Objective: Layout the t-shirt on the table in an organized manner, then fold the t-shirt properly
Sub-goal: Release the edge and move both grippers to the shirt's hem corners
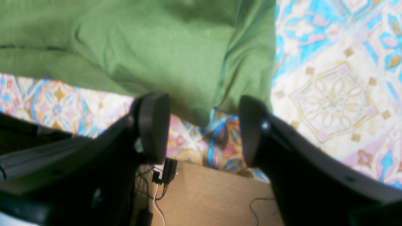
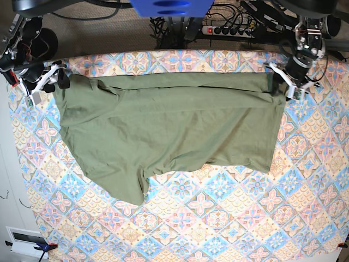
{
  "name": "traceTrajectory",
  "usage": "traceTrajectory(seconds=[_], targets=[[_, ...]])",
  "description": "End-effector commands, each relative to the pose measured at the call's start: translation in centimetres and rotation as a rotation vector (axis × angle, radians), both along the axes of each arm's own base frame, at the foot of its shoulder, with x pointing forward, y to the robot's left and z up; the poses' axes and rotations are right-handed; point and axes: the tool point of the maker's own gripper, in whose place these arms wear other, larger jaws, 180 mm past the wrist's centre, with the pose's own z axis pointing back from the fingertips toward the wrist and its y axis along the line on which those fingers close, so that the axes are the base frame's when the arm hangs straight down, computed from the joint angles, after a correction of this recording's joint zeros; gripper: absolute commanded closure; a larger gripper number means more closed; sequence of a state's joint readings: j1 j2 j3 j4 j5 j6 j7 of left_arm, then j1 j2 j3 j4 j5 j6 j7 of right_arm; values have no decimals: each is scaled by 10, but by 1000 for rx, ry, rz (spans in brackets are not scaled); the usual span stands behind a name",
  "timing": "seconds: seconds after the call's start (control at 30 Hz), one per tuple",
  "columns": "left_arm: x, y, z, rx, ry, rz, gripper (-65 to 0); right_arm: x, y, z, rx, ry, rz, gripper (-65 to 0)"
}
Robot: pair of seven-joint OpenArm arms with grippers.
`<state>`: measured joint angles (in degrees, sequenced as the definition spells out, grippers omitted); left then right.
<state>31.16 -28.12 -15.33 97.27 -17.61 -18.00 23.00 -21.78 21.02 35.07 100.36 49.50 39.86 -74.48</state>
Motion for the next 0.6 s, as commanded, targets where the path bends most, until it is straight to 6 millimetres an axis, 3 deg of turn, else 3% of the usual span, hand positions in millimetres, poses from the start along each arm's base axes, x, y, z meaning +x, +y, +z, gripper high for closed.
traceTrajectory(seconds=[0.0,0.13,0.2,0.37,0.57], targets=[[8,3,15,-8,-48,0,-289,8,-12,18,-32,-57,-13,-353],[16,17,29,-39,-76,58,-289,10,-19,29,-60,-88,-25,-353],[33,17,37,-82,-78,81,-289,14,-16,32,-58,-103,-19,-353],[76,10,57,-169,-42,96,-289,51,6,46,-18,-197,16,-353],[120,15,91,-157,-108,104,-289,58,17,43,28,-221,-3,-353]])
